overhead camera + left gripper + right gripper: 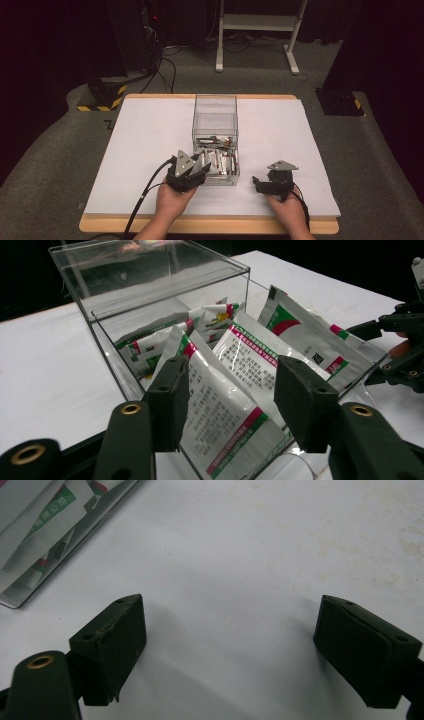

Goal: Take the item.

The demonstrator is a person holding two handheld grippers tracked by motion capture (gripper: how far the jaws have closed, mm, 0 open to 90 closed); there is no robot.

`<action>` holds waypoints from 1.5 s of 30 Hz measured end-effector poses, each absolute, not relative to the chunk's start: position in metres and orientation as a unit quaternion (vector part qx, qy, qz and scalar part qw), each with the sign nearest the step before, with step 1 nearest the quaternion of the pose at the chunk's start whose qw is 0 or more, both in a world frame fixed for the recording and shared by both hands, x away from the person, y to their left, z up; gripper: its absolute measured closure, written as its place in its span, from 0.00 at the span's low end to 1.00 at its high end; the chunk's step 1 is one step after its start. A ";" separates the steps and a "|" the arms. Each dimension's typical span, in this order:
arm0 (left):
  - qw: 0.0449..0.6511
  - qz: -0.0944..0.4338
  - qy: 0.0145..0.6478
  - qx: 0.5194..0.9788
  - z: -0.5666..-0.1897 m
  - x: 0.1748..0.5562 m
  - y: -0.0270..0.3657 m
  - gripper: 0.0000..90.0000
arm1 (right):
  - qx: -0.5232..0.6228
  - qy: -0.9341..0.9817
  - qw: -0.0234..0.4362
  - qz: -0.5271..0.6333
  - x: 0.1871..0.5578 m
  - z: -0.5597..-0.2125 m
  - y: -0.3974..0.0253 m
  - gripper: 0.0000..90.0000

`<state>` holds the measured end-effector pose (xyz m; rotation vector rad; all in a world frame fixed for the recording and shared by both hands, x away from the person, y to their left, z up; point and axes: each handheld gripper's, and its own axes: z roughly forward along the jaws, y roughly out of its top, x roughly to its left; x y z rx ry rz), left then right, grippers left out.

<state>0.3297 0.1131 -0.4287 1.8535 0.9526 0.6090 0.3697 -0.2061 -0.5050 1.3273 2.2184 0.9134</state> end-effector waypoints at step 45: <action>0.497 0.238 0.413 0.725 -0.442 0.319 0.137 0.99 | 0.474 0.793 0.199 0.326 0.370 -0.505 -0.206 0.15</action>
